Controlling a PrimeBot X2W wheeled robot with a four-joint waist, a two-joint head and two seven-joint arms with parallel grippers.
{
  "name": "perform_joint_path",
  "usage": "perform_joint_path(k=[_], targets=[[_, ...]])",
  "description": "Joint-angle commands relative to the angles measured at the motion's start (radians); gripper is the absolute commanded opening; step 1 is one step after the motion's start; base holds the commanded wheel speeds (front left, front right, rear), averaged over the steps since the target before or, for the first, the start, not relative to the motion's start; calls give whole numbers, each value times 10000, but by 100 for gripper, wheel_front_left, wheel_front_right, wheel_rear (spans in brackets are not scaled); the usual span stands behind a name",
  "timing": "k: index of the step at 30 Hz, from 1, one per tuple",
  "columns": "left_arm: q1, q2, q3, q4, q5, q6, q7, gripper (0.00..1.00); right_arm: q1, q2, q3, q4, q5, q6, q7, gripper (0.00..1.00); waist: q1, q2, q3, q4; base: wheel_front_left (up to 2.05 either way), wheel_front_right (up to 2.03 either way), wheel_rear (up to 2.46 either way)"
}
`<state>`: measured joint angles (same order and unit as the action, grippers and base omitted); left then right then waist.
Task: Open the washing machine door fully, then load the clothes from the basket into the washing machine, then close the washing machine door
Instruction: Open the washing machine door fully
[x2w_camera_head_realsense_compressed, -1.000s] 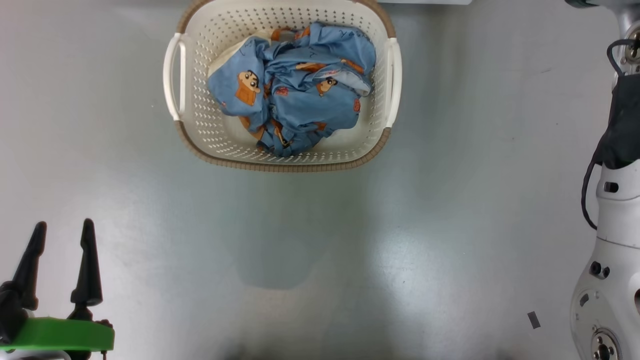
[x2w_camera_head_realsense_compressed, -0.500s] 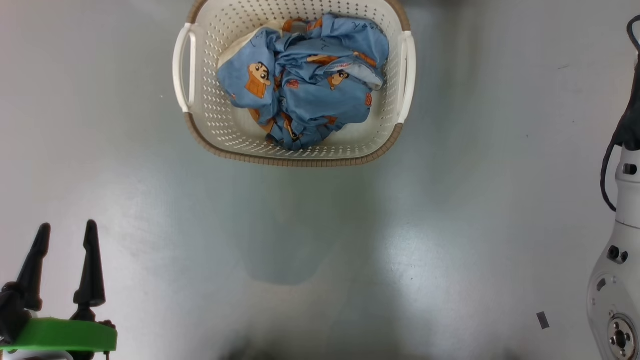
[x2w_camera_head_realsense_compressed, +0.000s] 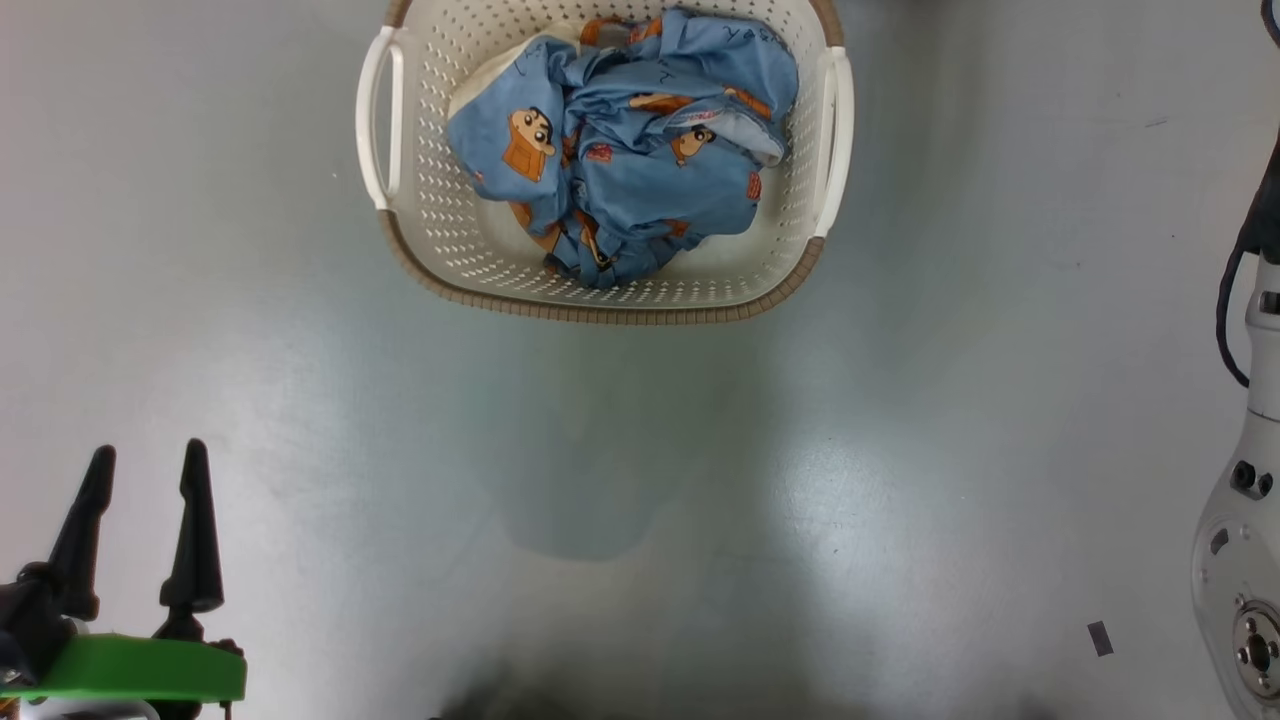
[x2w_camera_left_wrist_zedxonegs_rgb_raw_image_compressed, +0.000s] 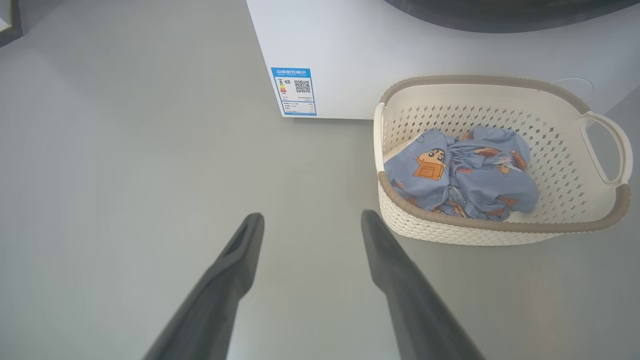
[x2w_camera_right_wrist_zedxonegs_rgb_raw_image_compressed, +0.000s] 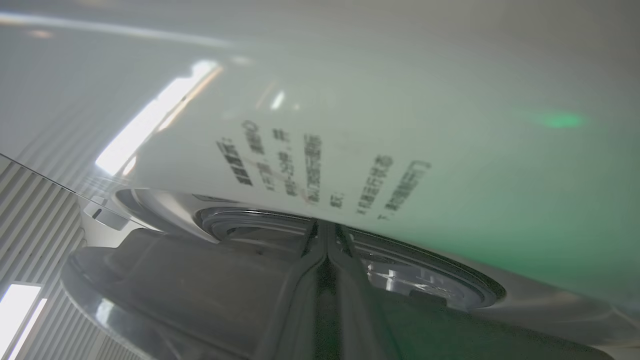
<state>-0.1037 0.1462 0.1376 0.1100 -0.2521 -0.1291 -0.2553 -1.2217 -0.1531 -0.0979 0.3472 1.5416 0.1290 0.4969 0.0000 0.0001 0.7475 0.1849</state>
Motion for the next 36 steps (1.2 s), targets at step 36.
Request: perform_joint_path(k=[36], targets=[[-410,-276,336,71,225,-15,-65,100,2121,440,975,-48,434,17,1215,0,0,-1,-2040,-515,0,0,0]])
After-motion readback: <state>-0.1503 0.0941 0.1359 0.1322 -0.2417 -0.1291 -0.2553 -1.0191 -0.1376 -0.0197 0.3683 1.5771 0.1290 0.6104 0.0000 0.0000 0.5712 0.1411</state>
